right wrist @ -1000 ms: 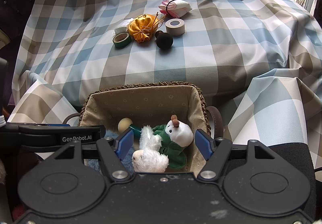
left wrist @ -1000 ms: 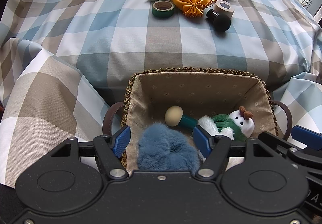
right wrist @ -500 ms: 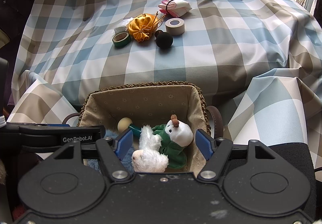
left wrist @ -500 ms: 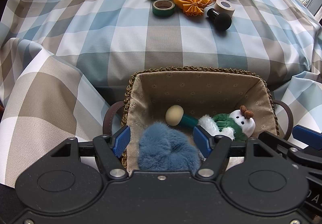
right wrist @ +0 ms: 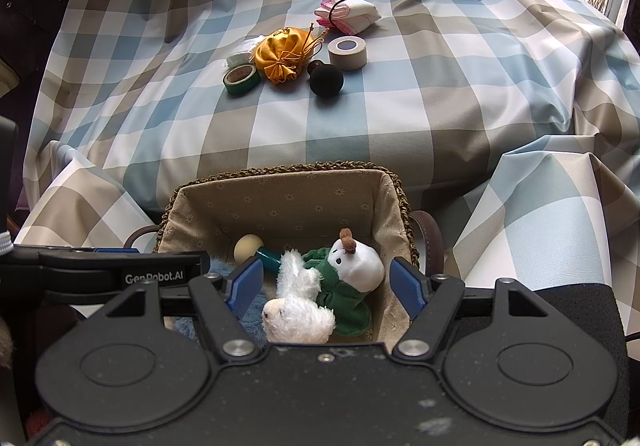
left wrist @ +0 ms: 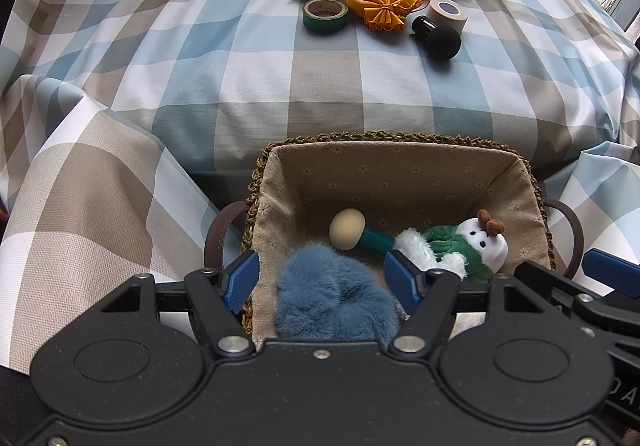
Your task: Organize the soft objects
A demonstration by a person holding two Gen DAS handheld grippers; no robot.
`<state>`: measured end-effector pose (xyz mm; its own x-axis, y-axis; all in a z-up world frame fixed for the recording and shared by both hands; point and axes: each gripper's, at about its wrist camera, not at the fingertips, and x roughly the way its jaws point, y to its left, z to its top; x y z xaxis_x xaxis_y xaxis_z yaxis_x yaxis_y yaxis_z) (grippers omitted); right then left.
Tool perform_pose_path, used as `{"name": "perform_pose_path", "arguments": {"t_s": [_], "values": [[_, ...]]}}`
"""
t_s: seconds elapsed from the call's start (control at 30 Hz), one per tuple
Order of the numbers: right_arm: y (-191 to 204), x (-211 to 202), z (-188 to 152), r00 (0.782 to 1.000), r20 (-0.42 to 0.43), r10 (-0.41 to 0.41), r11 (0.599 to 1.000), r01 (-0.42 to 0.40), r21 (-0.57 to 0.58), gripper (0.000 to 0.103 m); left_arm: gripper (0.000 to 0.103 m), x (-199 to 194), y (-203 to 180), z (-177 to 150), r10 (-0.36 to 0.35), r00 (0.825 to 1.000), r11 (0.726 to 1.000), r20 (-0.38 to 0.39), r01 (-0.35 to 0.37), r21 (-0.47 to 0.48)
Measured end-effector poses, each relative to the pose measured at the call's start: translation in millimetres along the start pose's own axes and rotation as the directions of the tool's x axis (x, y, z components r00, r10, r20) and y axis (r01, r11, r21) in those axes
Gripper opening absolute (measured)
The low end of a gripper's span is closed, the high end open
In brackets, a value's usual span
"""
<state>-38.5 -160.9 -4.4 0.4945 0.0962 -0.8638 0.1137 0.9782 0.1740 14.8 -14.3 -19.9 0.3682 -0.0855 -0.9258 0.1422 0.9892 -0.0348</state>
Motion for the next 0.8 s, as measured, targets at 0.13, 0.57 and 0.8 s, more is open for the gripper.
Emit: {"name": "perform_pose_path", "arguments": {"t_s": [0.13,0.57,0.8], "values": [[0,0,0,1.0,0.0,0.001,1.0,-0.001,0.001,0.07,0.066,0,0,0,0.0,1.0,1.0,0.0,0.0,0.0],[1,-2,0,1.0,0.014,-0.007,1.0,0.007,0.0,0.071,0.067,-2,1,-1,0.014,1.0,1.0,0.01,-0.014,0.0],[3,-5,9,1.0,-0.003,-0.002,1.0,0.002,-0.009,0.074,0.07,-2,1,9,0.018,0.999,1.0,-0.028,-0.019,-0.01]]}}
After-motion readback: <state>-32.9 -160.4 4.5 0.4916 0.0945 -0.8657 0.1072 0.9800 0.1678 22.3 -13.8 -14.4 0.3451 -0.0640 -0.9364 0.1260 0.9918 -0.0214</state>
